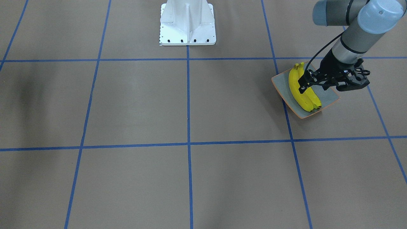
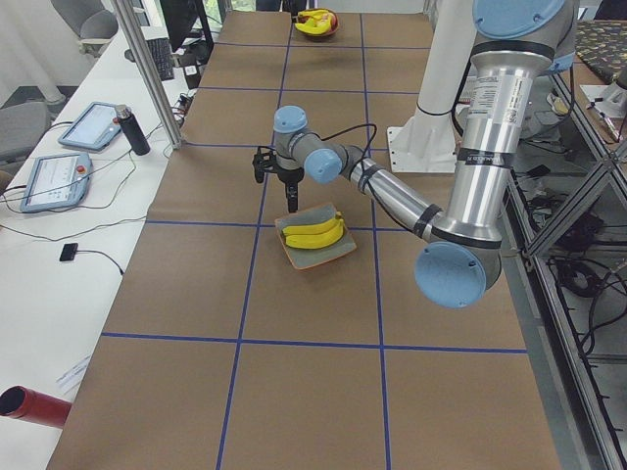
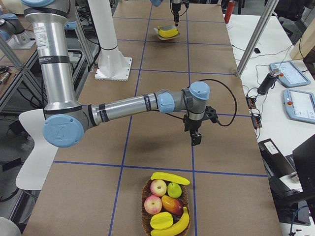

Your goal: Transfer all bananas from basket to plate

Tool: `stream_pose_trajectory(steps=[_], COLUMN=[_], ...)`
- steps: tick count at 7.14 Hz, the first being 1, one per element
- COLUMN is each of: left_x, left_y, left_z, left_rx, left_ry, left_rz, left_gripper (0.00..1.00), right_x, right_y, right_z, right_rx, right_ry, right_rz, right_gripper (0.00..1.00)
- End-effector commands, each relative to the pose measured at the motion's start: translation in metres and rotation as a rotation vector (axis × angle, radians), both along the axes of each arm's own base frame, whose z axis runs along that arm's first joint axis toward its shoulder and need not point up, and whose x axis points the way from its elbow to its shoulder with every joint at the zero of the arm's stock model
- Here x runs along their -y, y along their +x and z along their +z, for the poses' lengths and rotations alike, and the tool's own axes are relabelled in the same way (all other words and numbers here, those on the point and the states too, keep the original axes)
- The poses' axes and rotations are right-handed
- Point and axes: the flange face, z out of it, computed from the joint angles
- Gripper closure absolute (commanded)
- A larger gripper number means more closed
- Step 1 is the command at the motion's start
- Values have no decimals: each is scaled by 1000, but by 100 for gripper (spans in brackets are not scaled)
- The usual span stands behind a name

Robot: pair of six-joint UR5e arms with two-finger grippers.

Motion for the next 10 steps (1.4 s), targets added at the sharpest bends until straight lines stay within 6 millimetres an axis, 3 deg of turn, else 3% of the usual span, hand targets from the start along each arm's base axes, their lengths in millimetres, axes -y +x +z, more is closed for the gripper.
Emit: stream_pose_trajectory(steps=[1,2,3,5,10], left_x=[-8,-11,-11,-11,-9], left_y=[18,28,32,32,35], left_z=[-4,-6,-4,-4,-9], left_rx=[2,12,20,20,12], left_ry=[7,20,25,28,36], left_rz=[25,33,33,34,37], left_gripper=[0,0,0,0,0], right_x=[-8,-13,-18,-32,-60], right_y=[13,-4,-33,-59,-46], right_z=[51,71,78,89,120], right_rx=[-159,-162,-169,-174,-288], right_ry=[45,33,17,10,-21], right_rz=[-204,-283,-335,-401,-440], right_gripper=[1,1,1,1,1])
